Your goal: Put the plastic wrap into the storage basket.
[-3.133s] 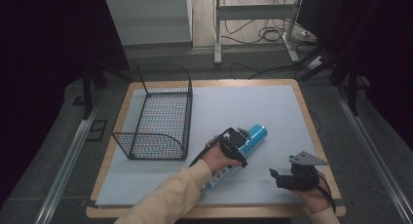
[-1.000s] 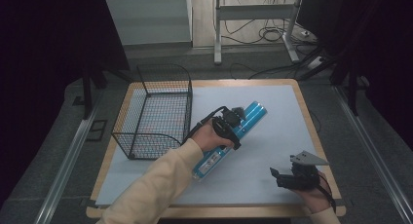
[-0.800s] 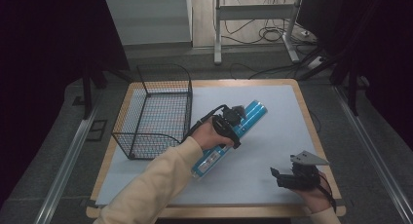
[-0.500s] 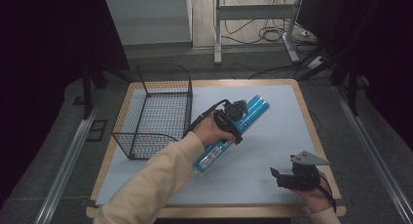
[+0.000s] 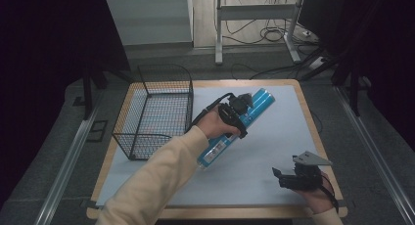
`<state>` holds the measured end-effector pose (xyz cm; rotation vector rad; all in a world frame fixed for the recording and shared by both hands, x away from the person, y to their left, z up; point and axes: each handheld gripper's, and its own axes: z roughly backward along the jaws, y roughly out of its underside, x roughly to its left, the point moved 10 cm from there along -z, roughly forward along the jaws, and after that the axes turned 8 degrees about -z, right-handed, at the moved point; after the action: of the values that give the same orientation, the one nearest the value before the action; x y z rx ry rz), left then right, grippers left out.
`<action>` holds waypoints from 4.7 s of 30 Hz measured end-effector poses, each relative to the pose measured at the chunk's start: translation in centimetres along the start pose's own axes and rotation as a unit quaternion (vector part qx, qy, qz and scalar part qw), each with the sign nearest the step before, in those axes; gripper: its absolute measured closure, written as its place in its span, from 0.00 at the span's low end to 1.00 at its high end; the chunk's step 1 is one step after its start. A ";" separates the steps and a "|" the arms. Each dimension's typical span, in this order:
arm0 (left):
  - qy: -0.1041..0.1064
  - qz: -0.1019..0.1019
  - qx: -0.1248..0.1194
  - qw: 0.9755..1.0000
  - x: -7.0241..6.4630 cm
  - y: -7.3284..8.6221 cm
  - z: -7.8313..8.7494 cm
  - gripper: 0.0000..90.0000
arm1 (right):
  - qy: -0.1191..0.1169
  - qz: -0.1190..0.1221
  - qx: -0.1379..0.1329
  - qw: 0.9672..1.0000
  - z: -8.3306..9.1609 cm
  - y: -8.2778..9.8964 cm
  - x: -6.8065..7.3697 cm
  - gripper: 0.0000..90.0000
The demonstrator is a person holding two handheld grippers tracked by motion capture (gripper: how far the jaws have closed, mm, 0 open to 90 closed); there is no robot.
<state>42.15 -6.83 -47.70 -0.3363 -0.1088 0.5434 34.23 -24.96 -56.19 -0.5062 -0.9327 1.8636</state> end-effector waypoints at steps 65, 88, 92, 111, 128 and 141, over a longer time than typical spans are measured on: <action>-0.088 0.042 -0.005 0.995 9.4 -1.7 8.0 0.35 | 0.005 -0.005 0.009 1.000 -0.4 0.4 -0.5 0.15; -0.121 0.094 0.008 0.988 14.3 3.3 9.4 0.35 | 0.006 -0.003 0.010 1.000 -0.5 0.4 -0.3 0.15; -0.121 0.102 0.011 0.987 14.9 4.0 9.1 0.35 | 0.007 -0.005 0.011 1.000 -0.5 0.5 -0.3 0.15; -0.128 0.136 0.027 0.982 17.6 7.5 6.8 0.35 | 0.009 -0.001 0.011 1.000 -0.6 0.5 -0.4 0.15; -0.121 0.149 0.046 0.980 19.0 9.7 3.8 0.35 | 0.013 -0.001 0.017 1.000 -0.7 0.7 -0.5 0.15; -0.137 0.159 0.049 0.976 20.8 10.7 1.4 0.35 | 0.014 -0.001 0.018 1.000 -0.8 0.7 -0.5 0.15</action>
<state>54.41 13.07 -49.78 -0.1800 -0.2975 0.9095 34.59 -25.29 -57.30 -0.5082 -0.8800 1.8634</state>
